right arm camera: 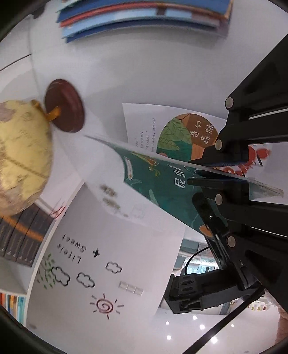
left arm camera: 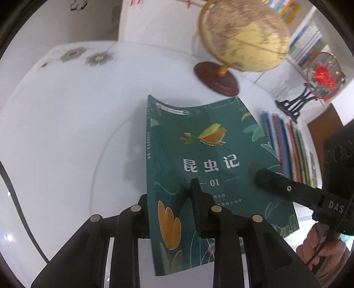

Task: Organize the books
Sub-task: 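Carry the green book beside the globe and lower it flat with the left tool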

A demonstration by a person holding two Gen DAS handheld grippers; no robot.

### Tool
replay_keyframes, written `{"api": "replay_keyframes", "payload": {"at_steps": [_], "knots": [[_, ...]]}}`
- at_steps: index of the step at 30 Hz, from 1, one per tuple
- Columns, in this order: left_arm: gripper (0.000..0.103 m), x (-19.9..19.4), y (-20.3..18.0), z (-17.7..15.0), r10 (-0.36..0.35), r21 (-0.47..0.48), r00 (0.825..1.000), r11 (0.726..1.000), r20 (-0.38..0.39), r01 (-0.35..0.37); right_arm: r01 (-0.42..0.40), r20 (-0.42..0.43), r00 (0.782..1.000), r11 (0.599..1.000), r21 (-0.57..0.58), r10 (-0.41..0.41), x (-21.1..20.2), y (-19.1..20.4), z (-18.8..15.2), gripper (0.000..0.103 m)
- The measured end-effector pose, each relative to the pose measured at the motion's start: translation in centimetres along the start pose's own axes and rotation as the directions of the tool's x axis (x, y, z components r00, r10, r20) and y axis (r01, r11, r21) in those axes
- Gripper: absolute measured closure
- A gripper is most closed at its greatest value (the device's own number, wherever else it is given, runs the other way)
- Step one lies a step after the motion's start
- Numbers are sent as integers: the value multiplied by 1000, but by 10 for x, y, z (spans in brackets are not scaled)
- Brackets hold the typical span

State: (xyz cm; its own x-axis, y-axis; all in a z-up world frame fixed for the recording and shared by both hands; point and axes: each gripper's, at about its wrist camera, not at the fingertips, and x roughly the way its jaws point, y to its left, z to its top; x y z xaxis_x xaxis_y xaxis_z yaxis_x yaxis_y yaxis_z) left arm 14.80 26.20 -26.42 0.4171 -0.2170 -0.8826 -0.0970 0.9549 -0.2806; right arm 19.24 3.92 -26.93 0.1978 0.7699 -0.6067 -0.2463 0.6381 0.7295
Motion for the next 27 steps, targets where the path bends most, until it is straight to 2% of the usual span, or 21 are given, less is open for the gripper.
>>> {"api": "replay_keyframes", "payload": {"at_steps": [6, 12, 18, 22, 27], "knots": [[76, 8, 12, -1, -1, -41, 1000, 999, -17, 1, 39, -17, 999, 999, 36, -38, 17, -7, -4, 94], [73, 19, 10, -3, 32, -1, 998, 999, -52, -32, 88, -35, 996, 996, 33, -87, 18, -15, -3, 94], [74, 28, 25, -6, 115, -49, 988, 992, -102, -120, 85, -67, 994, 995, 55, -81, 23, -18, -6, 94], [74, 24, 30, -5, 98, -51, 991, 993, -86, -103, 75, -78, 995, 995, 71, -70, 27, -18, -5, 94], [74, 25, 24, -5, 127, -23, 988, 991, -85, -129, 83, -100, 992, 994, 77, -76, 32, -18, -9, 94]]}}
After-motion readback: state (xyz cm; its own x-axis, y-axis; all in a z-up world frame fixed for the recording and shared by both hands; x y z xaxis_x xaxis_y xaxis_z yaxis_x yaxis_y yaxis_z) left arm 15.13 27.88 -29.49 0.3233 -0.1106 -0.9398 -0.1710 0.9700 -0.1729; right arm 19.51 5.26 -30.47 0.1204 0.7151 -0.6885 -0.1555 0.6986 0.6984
